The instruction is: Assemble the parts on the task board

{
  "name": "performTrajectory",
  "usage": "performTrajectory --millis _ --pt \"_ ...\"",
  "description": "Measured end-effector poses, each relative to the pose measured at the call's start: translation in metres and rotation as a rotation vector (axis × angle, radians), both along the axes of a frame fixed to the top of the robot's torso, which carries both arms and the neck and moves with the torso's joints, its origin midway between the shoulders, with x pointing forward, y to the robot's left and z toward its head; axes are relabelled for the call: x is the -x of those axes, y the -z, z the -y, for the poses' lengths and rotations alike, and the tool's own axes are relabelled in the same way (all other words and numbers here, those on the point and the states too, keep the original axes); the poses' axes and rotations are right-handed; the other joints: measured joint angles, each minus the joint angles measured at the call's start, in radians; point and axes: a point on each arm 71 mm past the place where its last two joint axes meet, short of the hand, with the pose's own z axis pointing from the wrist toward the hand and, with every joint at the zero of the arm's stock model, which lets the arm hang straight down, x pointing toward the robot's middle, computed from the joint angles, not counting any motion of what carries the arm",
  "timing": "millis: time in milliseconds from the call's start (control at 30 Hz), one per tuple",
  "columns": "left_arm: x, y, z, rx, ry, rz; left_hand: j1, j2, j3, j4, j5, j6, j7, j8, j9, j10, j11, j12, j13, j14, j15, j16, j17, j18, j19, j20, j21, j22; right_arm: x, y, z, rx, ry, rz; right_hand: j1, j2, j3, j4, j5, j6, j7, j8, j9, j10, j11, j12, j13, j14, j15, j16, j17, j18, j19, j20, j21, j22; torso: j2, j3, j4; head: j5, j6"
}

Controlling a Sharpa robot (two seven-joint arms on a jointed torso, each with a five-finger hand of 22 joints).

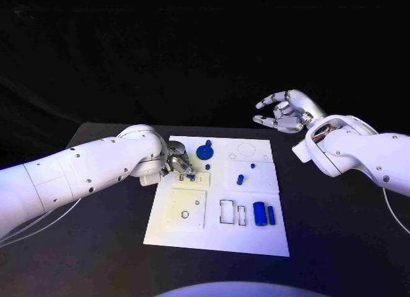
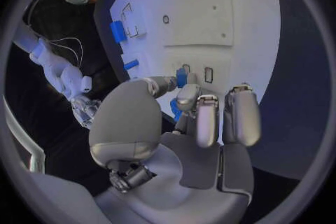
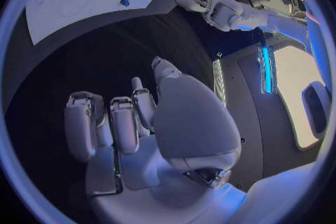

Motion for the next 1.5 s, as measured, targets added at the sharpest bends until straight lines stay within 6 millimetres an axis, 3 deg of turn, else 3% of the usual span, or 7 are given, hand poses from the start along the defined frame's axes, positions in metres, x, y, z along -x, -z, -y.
performTrajectory --millis 300,333,433,1500 --pt "0.0007 0.0026 0.0028 -0.022 0.013 0.022 -0.017 -0.001 0.000 0.000 0.035 0.000 0.000 0.009 0.006 0.003 -0.003 -0.004 -0.010 0.004 -0.004 0.004 0.000 0.000 0.000 0.000 0.000 0.000 0.0000 0.0005 0.0001 0.000 0.000 -0.001 0.000 0.000 0.000 0.000 0.000 0.000 0.000 0.000 0.000 0.000 0.000 0.000 0.000 0.000 0.000 0.000 0.000 0.000 0.000 0.000 0.000 0.000 0.001 0.0006 -0.0011 0.001 -0.002" --pt "0.0007 0.0026 0.0033 -0.024 0.014 0.023 -0.017 -0.001 0.000 0.000 0.035 0.000 0.000 0.009 0.033 0.003 -0.003 -0.004 -0.010 0.004 -0.004 0.004 0.000 0.000 0.000 0.000 0.000 0.001 0.0000 0.0005 0.0001 0.000 0.000 -0.001 0.000 0.000 0.000 0.000 0.000 0.000 0.000 0.000 0.000 0.000 0.000 0.000 0.000 0.000 0.000 0.000 0.000 0.000 0.000 0.000 0.000 0.000 0.001 0.0007 -0.0011 0.002 -0.002" --pt "0.0007 0.0028 0.0050 -0.029 0.020 0.028 -0.020 -0.004 0.000 0.000 0.035 0.000 0.000 0.009 0.044 0.003 -0.003 -0.004 -0.010 0.004 -0.004 0.004 0.000 0.000 0.000 0.000 0.000 0.001 -0.0001 0.0007 -0.0001 0.000 0.000 -0.002 0.000 0.000 0.000 0.000 0.000 0.000 0.000 0.000 0.000 0.000 0.000 0.000 0.000 0.000 0.000 0.000 0.000 0.000 0.000 0.000 0.000 0.000 0.001 0.0009 -0.0012 0.003 -0.003" --pt "0.0010 0.0050 0.0064 -0.079 0.053 0.044 -0.031 -0.015 -0.003 -0.003 0.058 0.001 -0.001 0.015 0.060 0.010 -0.010 -0.008 -0.023 0.004 -0.011 0.004 0.000 0.000 0.004 -0.004 0.000 0.006 0.0001 0.0027 0.0007 -0.002 0.001 -0.007 0.000 0.000 0.000 0.000 0.000 0.000 0.000 0.000 -0.001 0.000 0.000 0.000 0.000 0.000 0.000 0.000 0.000 0.000 0.000 0.000 0.000 0.000 0.000 0.0007 -0.0010 0.002 -0.005"
